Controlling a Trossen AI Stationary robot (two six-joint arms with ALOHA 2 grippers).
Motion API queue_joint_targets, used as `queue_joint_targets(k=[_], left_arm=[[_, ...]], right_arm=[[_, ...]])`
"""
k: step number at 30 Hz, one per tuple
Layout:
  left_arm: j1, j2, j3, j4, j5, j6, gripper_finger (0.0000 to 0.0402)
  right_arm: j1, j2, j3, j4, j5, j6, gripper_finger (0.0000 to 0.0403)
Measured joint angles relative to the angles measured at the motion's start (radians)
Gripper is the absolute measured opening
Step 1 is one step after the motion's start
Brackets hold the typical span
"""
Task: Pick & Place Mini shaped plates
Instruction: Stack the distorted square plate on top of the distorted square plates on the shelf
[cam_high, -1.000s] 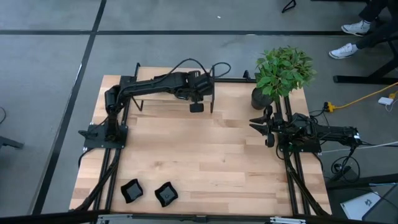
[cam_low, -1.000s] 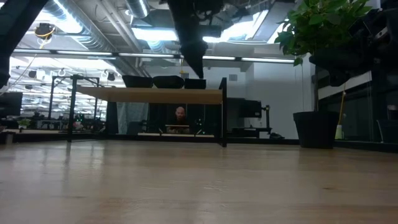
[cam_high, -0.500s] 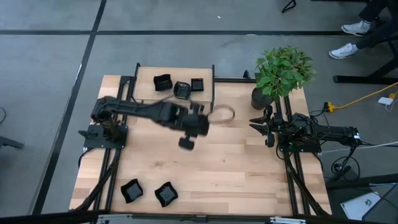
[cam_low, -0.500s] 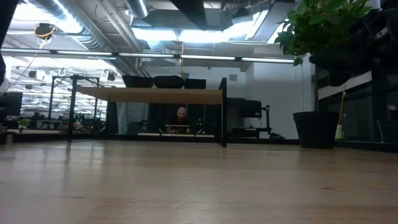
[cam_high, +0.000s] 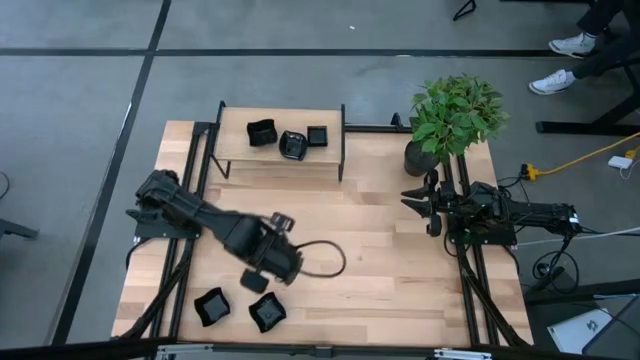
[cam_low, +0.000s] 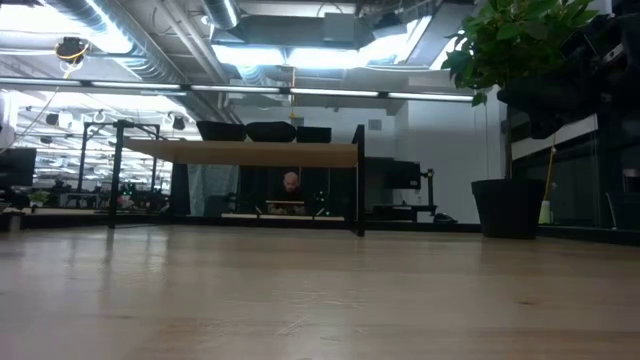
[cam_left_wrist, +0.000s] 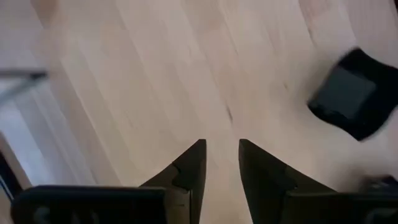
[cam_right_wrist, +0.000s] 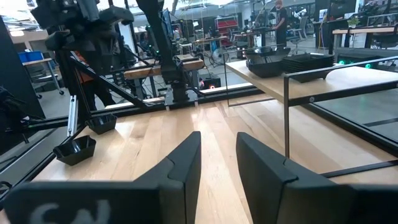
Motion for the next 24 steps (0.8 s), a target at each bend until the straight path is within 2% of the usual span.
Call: queue_joint_targets(k=[6, 8, 16, 24], left_arm=[[-0.091, 0.000, 0.000, -0.144, 0.002, -0.300, 0.0088], [-0.114, 0.000, -0.011, -0.133, 0.014, -0.404, 0.0088], [-0.186, -0.003, -0.152, -0.136, 0.197, -0.728, 0.0088], [-0.243, -0.003, -0.342, -0.134, 0.382, -0.894, 0.0088]], right_arm=[[0.000, 0.000, 0.000, 0.000, 0.000, 0.000, 0.0103], [0.000, 0.000, 0.000, 0.000, 0.000, 0.000, 0.0103], [0.000, 0.000, 0.000, 0.000, 0.000, 0.000, 0.0103], [0.000, 0.000, 0.000, 0.000, 0.000, 0.000, 0.0103]])
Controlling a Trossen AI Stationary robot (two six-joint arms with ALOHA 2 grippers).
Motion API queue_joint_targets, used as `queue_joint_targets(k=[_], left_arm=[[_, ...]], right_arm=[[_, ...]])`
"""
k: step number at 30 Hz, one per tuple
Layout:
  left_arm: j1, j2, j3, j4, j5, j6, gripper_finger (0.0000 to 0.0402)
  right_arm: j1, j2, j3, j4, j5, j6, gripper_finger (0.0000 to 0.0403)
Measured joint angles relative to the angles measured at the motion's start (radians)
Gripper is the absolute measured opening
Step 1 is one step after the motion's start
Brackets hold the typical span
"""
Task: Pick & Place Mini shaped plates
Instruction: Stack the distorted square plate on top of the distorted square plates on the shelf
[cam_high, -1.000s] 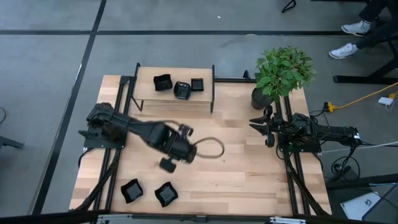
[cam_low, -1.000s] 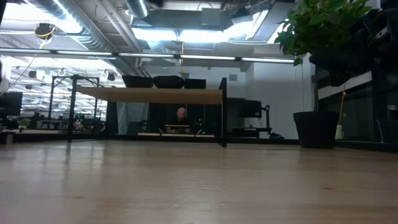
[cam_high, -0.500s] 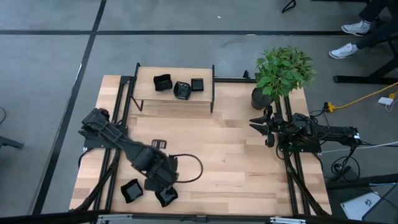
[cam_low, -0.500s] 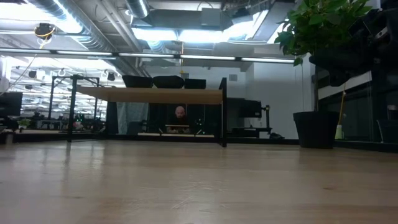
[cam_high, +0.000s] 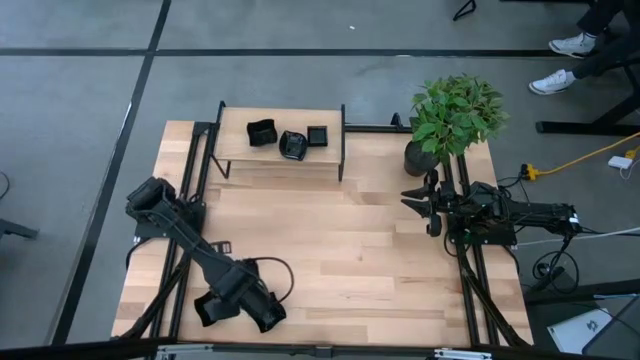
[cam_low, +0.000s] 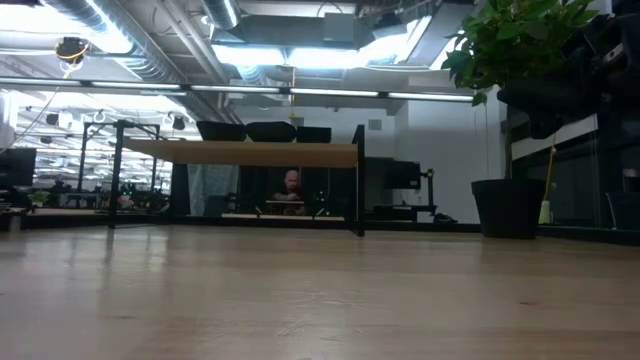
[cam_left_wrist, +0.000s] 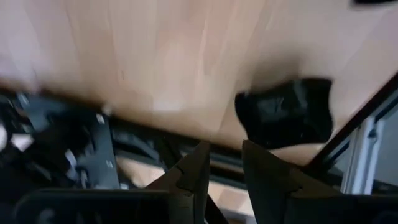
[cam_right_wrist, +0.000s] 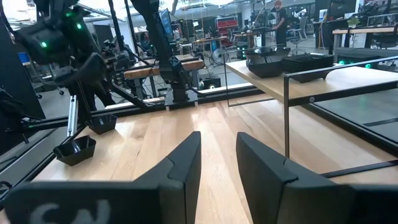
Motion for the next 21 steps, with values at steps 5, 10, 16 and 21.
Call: queue_joint_targets(k=[5, 10, 16, 21], left_arm=[[-0.036, -0.007, -0.080, 0.006, 0.079, -0.066, 0.0088], [-0.059, -0.047, -0.188, 0.107, 0.152, -0.155, 0.0088], [-0.081, -0.095, -0.322, 0.271, 0.208, -0.230, 0.0088], [-0.090, -0.133, -0.411, 0.373, 0.222, -0.281, 0.0088]], right_arm=[[0.000, 0.000, 0.000, 0.000, 0.000, 0.000, 0.0103], [0.000, 0.000, 0.000, 0.000, 0.000, 0.000, 0.0103], [0.000, 0.000, 0.000, 0.000, 0.000, 0.000, 0.0103], [0.000, 0.000, 0.000, 0.000, 0.000, 0.000, 0.0103]])
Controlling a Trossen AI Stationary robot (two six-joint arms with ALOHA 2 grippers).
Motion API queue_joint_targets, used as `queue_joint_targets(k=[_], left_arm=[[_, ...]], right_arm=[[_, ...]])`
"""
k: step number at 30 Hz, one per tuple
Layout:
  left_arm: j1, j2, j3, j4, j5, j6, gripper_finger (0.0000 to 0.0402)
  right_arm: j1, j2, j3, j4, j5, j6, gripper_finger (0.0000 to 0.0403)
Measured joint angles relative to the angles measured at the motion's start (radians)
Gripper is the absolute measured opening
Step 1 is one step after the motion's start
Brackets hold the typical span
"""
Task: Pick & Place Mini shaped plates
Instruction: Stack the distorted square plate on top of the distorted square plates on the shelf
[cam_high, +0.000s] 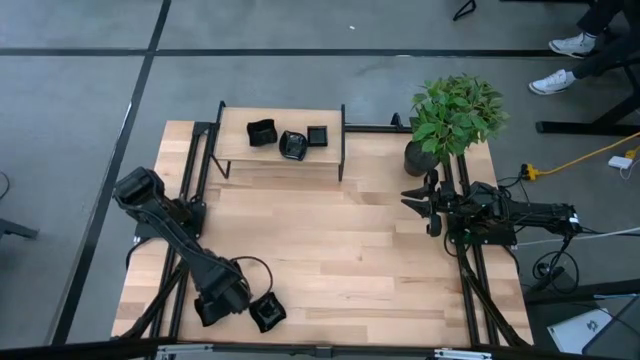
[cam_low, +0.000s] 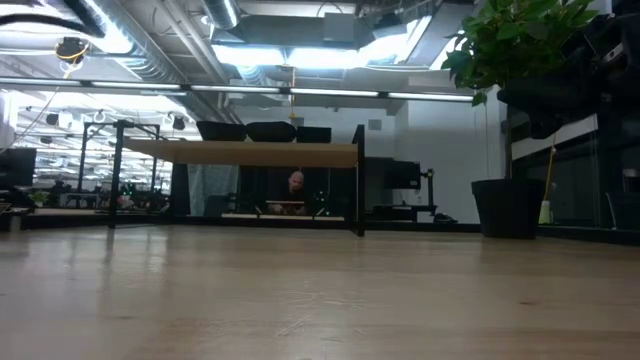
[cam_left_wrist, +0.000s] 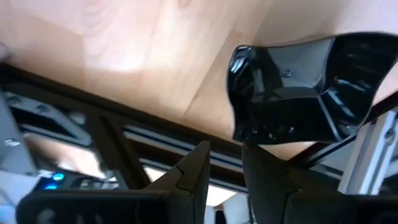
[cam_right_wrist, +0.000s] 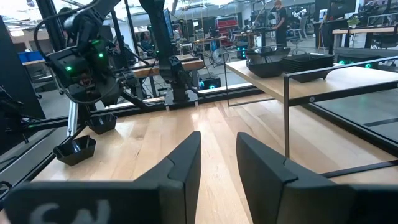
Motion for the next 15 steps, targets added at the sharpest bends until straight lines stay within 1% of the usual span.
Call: queue_joint_targets(k=[6, 10, 15], left_arm=[[0.000, -0.018, -0.071, 0.109, 0.034, -0.042, 0.0088], [0.000, -0.019, -0.106, 0.157, 0.034, -0.044, 0.0088], [0.000, -0.019, -0.159, 0.270, 0.034, -0.065, 0.0088]], right_arm=[[0.000, 0.000, 0.000, 0.000, 0.000, 0.000, 0.0103], [0.000, 0.000, 0.000, 0.000, 0.000, 0.000, 0.0103], [0.000, 0.000, 0.000, 0.000, 0.000, 0.000, 0.0103]])
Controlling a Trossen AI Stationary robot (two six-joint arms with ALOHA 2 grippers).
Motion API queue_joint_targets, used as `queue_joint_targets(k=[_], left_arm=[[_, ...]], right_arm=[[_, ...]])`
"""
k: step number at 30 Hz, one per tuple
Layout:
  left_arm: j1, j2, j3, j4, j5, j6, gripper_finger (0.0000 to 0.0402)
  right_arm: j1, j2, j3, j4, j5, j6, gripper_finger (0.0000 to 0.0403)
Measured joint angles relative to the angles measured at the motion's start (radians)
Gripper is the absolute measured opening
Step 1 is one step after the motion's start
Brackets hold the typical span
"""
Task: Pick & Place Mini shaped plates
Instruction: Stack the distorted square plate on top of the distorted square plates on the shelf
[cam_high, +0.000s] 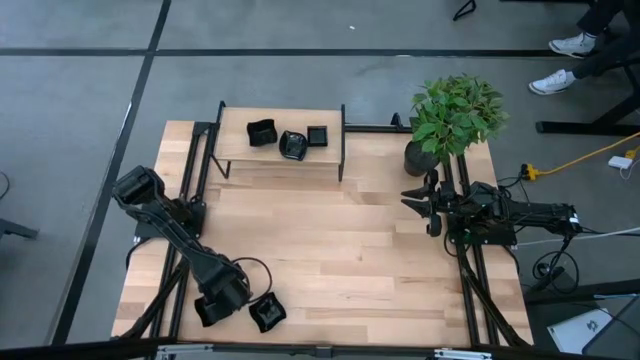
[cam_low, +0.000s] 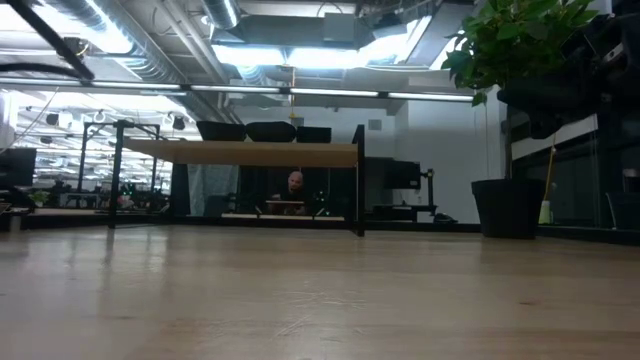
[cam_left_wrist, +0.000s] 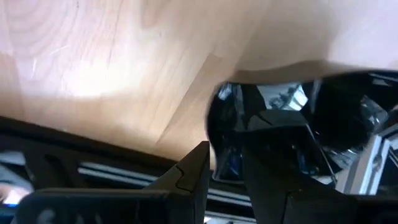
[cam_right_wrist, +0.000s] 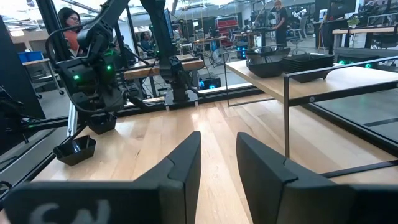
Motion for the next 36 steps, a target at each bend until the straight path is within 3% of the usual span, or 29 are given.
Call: queue_joint_targets(k=[16, 25, 36], left_arm=[[0.003, -0.021, -0.090, 0.135, -0.060, -0.029, 0.0086], [0.009, -0.067, -0.102, 0.141, -0.111, 0.005, 0.0009], [0.095, -0.217, -0.102, 0.087, -0.194, 0.084, 0.0002]], right_arm=[[0.000, 0.000, 0.000, 0.000, 0.000, 0.000, 0.0103], [0.000, 0.000, 0.000, 0.000, 0.000, 0.000, 0.0103], [0.000, 0.000, 0.000, 0.000, 0.000, 0.000, 0.0103]])
